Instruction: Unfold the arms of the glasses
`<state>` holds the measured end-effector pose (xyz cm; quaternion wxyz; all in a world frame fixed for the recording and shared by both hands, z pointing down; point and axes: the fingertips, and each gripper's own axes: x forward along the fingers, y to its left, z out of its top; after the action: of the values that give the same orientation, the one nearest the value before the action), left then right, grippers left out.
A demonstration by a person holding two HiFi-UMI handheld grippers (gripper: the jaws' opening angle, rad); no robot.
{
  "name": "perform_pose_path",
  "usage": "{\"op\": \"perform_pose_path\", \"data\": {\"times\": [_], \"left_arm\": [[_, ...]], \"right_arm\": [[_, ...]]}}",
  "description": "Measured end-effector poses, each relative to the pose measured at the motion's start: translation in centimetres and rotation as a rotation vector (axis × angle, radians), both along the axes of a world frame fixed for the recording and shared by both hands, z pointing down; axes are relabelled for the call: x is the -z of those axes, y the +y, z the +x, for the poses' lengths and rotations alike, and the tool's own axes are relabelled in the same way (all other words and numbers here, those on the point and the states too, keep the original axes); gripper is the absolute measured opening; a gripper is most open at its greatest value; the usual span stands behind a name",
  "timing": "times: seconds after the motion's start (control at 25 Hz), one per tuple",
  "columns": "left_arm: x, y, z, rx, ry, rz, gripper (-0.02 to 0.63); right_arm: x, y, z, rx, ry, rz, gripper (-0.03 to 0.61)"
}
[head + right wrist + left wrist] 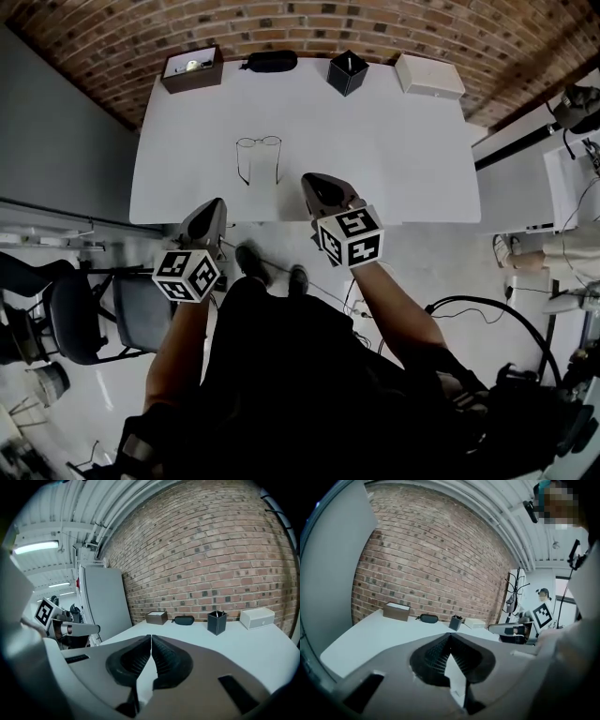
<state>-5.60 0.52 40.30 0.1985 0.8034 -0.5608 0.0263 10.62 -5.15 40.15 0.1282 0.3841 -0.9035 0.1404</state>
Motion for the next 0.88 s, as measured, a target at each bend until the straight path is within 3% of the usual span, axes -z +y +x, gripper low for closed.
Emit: {"op": "perform_pose_path", "data": {"times": [0.24, 0.44, 0.88], "left_arm": [[2.2, 0.7, -1.2, 0.022, -0.035, 0.033, 0.011], [4.0, 0.6, -2.3, 0.035, -0.073, 0.081, 0.011], [8.0, 0.8, -7.7, 0.017, -0.014, 0.114, 0.011]], "right_arm": [[2.0, 0.4, 0.1, -0.009, -0.019, 0.032, 0.009], [5.2, 0.4, -0.6, -0.027, -0.017, 0.113, 0.009], [9.1, 2.0, -5.6, -0.082, -0.048, 0.16, 0.009]]}}
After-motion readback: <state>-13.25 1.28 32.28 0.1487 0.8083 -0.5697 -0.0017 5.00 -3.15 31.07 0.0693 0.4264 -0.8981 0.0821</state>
